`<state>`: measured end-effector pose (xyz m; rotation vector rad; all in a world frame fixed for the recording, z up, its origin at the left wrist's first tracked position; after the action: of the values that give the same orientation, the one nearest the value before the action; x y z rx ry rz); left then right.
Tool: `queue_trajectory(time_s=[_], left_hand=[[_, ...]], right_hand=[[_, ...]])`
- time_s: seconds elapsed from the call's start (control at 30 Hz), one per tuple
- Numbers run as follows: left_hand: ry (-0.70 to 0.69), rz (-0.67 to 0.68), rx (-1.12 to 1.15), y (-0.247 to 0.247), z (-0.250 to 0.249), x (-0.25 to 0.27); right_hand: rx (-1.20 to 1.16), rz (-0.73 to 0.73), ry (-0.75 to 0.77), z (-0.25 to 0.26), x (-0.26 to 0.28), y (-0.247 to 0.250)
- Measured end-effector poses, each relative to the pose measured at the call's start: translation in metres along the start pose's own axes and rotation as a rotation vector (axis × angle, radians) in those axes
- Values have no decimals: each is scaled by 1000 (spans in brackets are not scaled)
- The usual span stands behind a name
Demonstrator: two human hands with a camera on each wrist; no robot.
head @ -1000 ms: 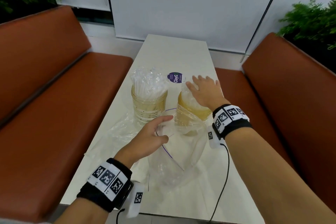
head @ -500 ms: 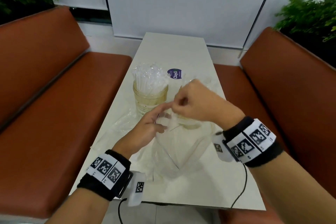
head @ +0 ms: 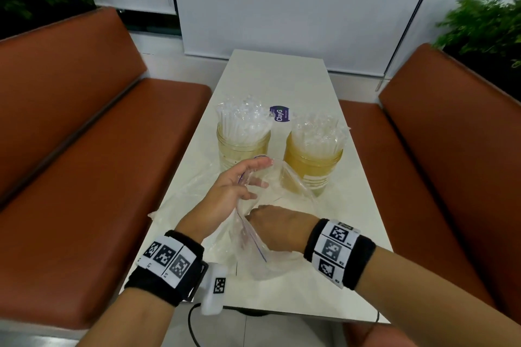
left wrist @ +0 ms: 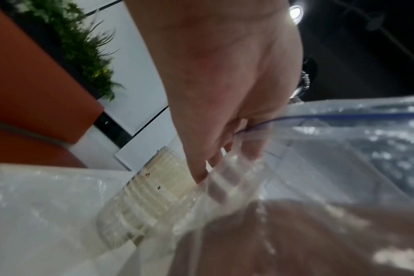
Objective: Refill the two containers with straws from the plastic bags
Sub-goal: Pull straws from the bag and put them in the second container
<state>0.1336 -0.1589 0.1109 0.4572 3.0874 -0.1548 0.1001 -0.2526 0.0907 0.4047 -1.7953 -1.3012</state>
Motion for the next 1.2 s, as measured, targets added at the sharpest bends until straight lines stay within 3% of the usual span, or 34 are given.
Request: queue_trajectory(time_s=[0.23,0.33,0.4,0.5,0.73,0.93,1.07,1.2], left_hand=[[-84,-70,-108,14,4,5],[-105,-98,-108,18,2,3],[-108,-102,-155,18,1,3],[-66,-81,-208,14,1,3],[64,47,-285,1,15,3],[179,76,-214,-7,31,5],[154,58,-202,-11,24,4],[139,48,-212,-12,19,3]], right_hand=[[-292,-188,20,-24,8,29],[-511,-354,11,-49,14,30],[-679,-381,-56,-64,19,28],[-907,-389,-157,-73,21,26],[-1227,-633,-79,-69,29,50],[-1209,-1034,-57,-76,65,118],[-1220,-1360,-51,-124,97,176],[-1293,-1581,-124,-181,119,200]])
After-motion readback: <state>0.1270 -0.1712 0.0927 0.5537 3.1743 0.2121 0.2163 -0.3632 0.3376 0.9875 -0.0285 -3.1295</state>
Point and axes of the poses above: each hand's wrist, its own x-axis away from the middle knuckle, its own y-axis out of the back of the hand, z = x × y, the point moved 5 cm from there along -x, towards the middle knuckle, and after that the axes turned 6 degrees about x, right-handed, at the moved point
